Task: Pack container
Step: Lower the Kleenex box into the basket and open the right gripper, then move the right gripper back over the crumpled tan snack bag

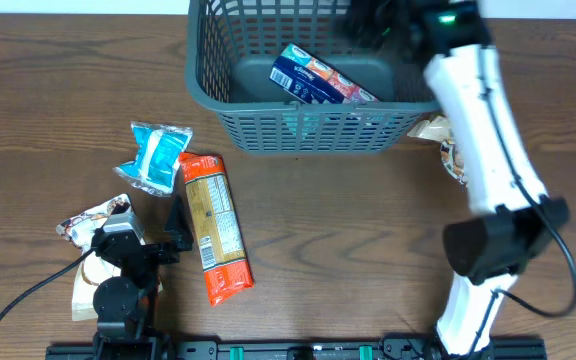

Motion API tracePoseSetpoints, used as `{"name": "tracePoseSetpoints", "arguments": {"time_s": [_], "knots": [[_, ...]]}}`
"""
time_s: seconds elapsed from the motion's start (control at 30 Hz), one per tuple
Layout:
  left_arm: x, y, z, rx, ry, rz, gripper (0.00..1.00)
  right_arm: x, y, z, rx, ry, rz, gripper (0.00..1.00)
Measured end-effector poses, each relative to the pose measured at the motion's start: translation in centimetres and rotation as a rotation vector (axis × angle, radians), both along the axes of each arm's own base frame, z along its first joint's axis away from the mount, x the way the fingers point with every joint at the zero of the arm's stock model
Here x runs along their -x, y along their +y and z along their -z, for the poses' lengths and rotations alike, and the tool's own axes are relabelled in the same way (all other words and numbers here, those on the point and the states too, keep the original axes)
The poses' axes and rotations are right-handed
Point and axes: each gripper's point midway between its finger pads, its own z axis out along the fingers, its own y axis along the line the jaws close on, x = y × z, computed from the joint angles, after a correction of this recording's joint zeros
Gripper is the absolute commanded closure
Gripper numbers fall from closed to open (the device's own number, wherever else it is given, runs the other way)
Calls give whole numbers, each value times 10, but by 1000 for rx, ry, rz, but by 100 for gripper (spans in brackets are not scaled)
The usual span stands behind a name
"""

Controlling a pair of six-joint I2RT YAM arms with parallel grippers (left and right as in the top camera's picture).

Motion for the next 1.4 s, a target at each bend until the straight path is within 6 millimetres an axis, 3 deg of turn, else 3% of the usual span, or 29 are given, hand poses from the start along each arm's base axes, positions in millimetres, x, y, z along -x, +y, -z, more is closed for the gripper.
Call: {"name": "tracePoseSetpoints", "arguments": {"time_s": [0.1, 0.2, 0.27, 0.33, 0.43, 0.5, 0.6, 0.67, 0.8, 0.97, 1.4], "knots": [[0, 0, 0, 0, 0, 0, 1, -2, -47, -71, -88, -148, 171, 23], [0, 0, 0, 0, 0, 0, 2, 14, -113, -134, -182, -273, 402, 20], [0, 0, 0, 0, 0, 0, 1, 30, -152, -153, -225, -299, 540, 20], [0, 0, 0, 0, 0, 0, 1, 48, -189, -153, -254, -269, 670, 18], [0, 0, 0, 0, 0, 0, 1, 75, -240, -126, -300, -138, 870, 18], [0, 0, 0, 0, 0, 0, 1, 99, -269, -89, -331, 17, 1014, 16], [0, 0, 0, 0, 0, 0, 2, 131, -292, -45, -354, 215, 1164, 9], [0, 0, 0, 0, 1, 0, 1, 144, -300, -32, -371, 282, 1224, 1], [0, 0, 0, 0, 0, 0, 1, 157, -302, -19, -401, 362, 1241, 1], [0, 0, 0, 0, 0, 0, 1, 159, -285, 0, -381, 473, 1112, 1], [0, 0, 0, 0, 0, 0, 1, 142, -276, 103, -254, 668, 931, 1]]}}
